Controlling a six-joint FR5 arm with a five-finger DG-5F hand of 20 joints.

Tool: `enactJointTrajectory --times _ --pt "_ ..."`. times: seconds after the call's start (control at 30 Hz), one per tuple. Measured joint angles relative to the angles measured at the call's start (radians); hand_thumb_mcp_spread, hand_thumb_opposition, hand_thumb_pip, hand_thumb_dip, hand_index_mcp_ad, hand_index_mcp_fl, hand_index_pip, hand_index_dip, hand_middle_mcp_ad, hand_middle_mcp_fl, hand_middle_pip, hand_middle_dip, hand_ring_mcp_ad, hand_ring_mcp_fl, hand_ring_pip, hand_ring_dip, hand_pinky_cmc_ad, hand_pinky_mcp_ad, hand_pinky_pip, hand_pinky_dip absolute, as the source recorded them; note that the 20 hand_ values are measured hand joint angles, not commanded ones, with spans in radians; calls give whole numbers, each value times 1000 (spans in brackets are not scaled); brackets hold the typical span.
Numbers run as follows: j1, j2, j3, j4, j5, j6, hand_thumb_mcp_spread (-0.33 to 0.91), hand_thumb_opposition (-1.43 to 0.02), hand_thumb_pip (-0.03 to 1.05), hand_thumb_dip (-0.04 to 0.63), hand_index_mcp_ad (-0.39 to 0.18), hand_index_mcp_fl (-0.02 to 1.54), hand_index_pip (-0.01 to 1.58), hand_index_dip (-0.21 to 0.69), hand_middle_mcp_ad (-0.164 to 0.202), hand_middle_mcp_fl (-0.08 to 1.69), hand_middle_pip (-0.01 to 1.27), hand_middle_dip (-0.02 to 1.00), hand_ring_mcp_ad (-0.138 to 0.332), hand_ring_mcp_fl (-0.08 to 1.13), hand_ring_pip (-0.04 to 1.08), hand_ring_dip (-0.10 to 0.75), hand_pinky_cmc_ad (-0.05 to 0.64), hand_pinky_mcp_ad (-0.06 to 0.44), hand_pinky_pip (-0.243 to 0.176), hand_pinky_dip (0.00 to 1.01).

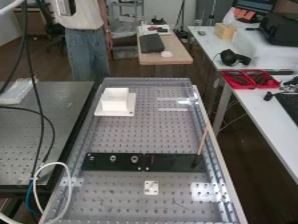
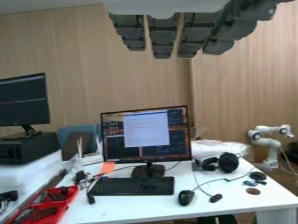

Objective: Grab the larger nut and place it in the white container

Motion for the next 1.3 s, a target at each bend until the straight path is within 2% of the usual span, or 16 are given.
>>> enactJointTrajectory --times 0.1,0.13,0.17,0.2,0.23,0.3,0.33,0.37,0.43,0.57,0.7,0.73,0.8,0.9,1.13,1.3 --pt "1 2 -3 -1 3 2 0 10 24 7 5 9 0 -9 75 5 9 26 66 9 9 16 59 52 -10 7" --pt "1 3 -4 0 3 2 0 3 26 2 10 5 0 -9 61 5 10 26 70 9 9 16 44 47 -12 17" --pt "1 3 -5 0 4 2 23 -40 93 5 10 9 3 -9 63 12 21 24 70 9 12 19 44 47 -10 37" --pt "1 4 -5 0 4 2 91 -101 236 28 10 2 0 -9 63 26 37 31 70 3 10 28 56 49 -10 101" --pt "2 4 -5 1 5 1 197 -208 417 52 7 2 23 -9 63 19 59 65 72 9 24 44 82 75 -12 178" --pt "3 5 -6 1 6 1 223 -339 410 68 5 2 38 -9 59 40 70 96 72 9 42 66 131 124 -12 295" --pt "3 5 -6 1 7 1 229 -405 396 63 -7 7 52 -9 59 38 79 127 65 3 58 87 164 166 -10 368" --pt "4 5 -6 0 7 1 230 -457 400 63 -9 2 52 -9 59 58 89 143 68 3 63 101 201 178 -28 400" --pt "4 5 -5 -1 8 1 229 -538 433 80 -24 24 72 0 59 56 103 173 91 3 63 119 258 239 -42 492" --pt "6 4 -5 -3 12 -1 230 -621 463 77 -24 33 73 0 59 58 105 194 120 9 65 131 328 295 -61 576" --pt "7 -1 -5 -6 19 -4 232 -651 475 77 -24 37 87 0 61 73 113 211 145 7 84 147 384 330 -56 620" --pt "8 -4 -5 -6 21 -6 227 -667 476 77 -21 37 87 3 61 72 120 216 154 7 87 150 379 326 -75 616" --pt "9 -8 -6 -4 25 -10 232 -688 478 77 -21 37 87 3 63 72 120 222 155 7 93 155 401 344 -75 644" --pt "15 -16 -10 0 31 -10 230 -698 480 77 -24 40 87 3 73 73 120 222 152 10 89 157 410 346 -91 646" --pt "32 -26 -36 21 46 -4 222 -714 503 80 -24 38 87 0 73 72 117 225 168 10 93 157 414 344 -91 661" --pt "11 -28 -55 45 -4 -8 209 -714 518 80 -21 56 96 0 86 75 119 230 169 3 96 164 424 361 -89 681"
